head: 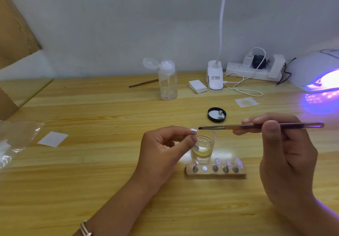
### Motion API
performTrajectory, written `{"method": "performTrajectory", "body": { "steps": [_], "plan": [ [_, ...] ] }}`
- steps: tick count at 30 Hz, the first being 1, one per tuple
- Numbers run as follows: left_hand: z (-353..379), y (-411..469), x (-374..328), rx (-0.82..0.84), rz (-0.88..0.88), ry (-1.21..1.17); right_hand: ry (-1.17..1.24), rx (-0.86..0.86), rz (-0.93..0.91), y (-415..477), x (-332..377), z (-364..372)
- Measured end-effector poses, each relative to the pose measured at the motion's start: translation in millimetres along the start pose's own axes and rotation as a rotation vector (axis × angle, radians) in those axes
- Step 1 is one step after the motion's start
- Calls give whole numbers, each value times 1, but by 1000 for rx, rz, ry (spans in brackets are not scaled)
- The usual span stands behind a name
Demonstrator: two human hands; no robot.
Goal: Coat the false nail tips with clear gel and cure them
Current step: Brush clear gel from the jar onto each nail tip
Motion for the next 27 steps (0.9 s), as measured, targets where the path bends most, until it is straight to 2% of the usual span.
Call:
{"method": "performTrajectory", "body": {
  "steps": [21, 27],
  "plan": [
    [-1, 1, -1, -17, 36, 69, 26, 27, 58, -2, 1, 6],
    [-2, 2, -1, -36, 36, 53, 71, -46, 71, -1, -2, 0]
  ]
}}
Point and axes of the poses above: each hand's wrist, its own y-axis towards the middle knuckle, its own z-axis out of the palm, x = y × z, the point moved 3 cm from there along y, towards the middle knuckle, and after that the axes turned 13 degrees about y, right-handed, at the moved point
